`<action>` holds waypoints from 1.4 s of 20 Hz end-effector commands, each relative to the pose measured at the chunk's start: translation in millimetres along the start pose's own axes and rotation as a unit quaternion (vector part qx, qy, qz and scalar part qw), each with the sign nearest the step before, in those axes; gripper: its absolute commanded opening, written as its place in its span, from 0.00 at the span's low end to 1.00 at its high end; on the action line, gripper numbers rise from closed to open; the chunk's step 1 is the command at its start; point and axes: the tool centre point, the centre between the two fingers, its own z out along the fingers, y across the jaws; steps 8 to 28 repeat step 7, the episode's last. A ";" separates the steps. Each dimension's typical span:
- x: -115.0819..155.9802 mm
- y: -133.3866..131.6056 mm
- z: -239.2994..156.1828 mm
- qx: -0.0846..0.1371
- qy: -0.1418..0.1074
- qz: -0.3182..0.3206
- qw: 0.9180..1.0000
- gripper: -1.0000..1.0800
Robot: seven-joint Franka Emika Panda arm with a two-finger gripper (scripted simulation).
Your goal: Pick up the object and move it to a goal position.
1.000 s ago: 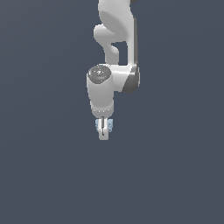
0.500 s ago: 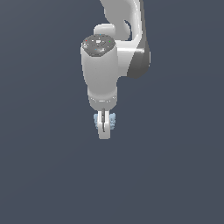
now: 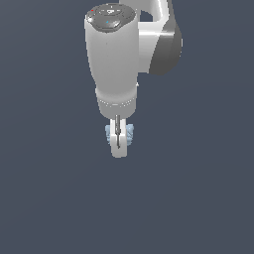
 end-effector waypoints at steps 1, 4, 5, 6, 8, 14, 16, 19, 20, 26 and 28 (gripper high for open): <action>-0.5 -3.3 -6.5 0.000 0.000 0.000 1.000 0.00; -0.9 -5.5 -10.5 0.000 0.000 0.000 1.000 0.00; -0.9 -5.9 -11.2 0.000 0.000 0.000 1.000 0.00; -1.0 -6.2 -11.6 0.000 0.000 0.000 1.000 0.00; -1.0 -6.3 -11.8 0.000 0.000 0.000 1.000 0.00; -1.0 -6.3 -11.8 0.000 0.000 0.000 1.000 0.00; -1.0 -6.3 -11.8 0.000 0.000 0.000 1.000 0.00; -1.0 -6.3 -11.8 0.000 0.000 0.000 1.000 0.00; -1.0 -6.3 -11.8 0.000 0.000 0.000 1.000 0.00; -1.0 -6.3 -11.8 0.000 0.000 0.000 1.000 0.00; -1.0 -6.3 -11.8 0.000 0.000 0.000 1.000 0.00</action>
